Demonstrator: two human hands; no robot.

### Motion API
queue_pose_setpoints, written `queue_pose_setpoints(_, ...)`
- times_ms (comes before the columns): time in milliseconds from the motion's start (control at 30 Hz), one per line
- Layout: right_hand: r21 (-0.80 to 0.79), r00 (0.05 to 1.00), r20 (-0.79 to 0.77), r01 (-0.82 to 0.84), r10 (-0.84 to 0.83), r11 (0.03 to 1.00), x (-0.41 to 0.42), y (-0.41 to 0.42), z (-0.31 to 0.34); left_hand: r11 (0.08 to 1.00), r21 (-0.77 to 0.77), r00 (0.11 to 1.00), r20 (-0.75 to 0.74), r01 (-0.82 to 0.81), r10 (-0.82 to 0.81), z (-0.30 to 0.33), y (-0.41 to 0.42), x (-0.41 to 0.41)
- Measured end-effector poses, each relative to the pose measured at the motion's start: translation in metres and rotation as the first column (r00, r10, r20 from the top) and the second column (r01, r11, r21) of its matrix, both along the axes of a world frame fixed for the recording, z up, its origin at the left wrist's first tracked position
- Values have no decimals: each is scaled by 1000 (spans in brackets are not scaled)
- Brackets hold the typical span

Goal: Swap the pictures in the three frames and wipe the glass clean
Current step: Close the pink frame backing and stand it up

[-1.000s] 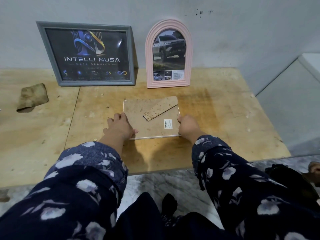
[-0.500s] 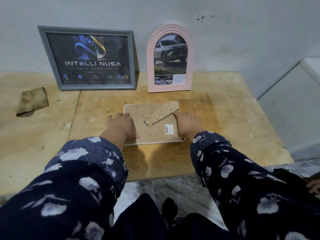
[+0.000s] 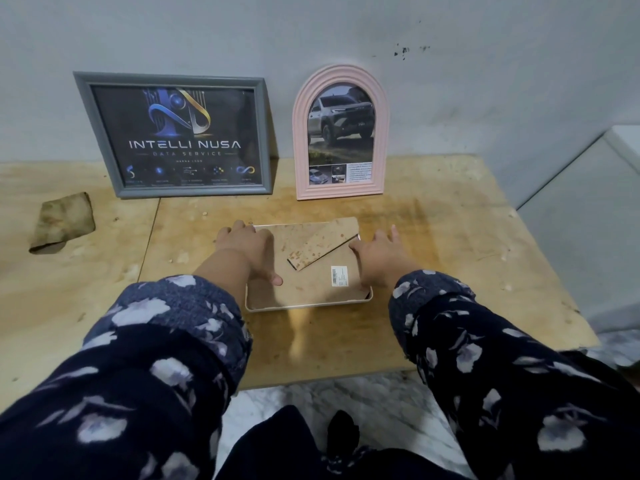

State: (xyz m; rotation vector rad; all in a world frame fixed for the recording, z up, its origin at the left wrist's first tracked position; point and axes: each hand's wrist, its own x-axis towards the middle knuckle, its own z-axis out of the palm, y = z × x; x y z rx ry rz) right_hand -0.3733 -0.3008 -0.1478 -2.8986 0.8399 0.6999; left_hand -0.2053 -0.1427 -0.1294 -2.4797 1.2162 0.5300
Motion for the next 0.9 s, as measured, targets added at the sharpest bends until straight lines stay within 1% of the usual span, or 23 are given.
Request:
queue_pose_setpoints(200, 20, 1000, 11, 0, 0, 1000, 3, -7, -3, 999, 22, 995, -89, -36, 38, -4, -13, -7)
queue_pose_setpoints(333, 84, 996, 83, 37, -45, 996, -2, -9, -5, 995, 95, 999, -35, -17, 20, 3, -16, -12)
queue_pose_setpoints(500, 163, 981, 163, 79, -106, 983, -12, -9, -9, 994, 86, 993, -89, -66, 74, 1, -14, -12)
queue_pose_setpoints(600, 246, 972, 157, 131, -172, 960, -16, -9, -12, 997, 69, 994, -97, -42, 48, 1, -14, -14)
queue_pose_setpoints(633, 251, 975, 144, 128, -168, 960, -17, -7, -12, 998, 52, 994, -109, -26, 32, 0, -14, -15)
queue_pose_setpoints(700, 230, 983, 131, 93, -126, 969, -19, -5, -8, 1000, 18, 990, -142, -13, 15, -5, -16, -15)
queue_pose_setpoints(800, 155, 990, 134, 23, -45, 988, -15, -1, -1, 997, 18, 970, -228, -80, 82, -11, -21, -19)
queue_pose_setpoints(900, 59, 993, 101, -61, 55, 996, -3, 1, -3, 992, -5, 958, -262, -124, 118, -12, -23, -18)
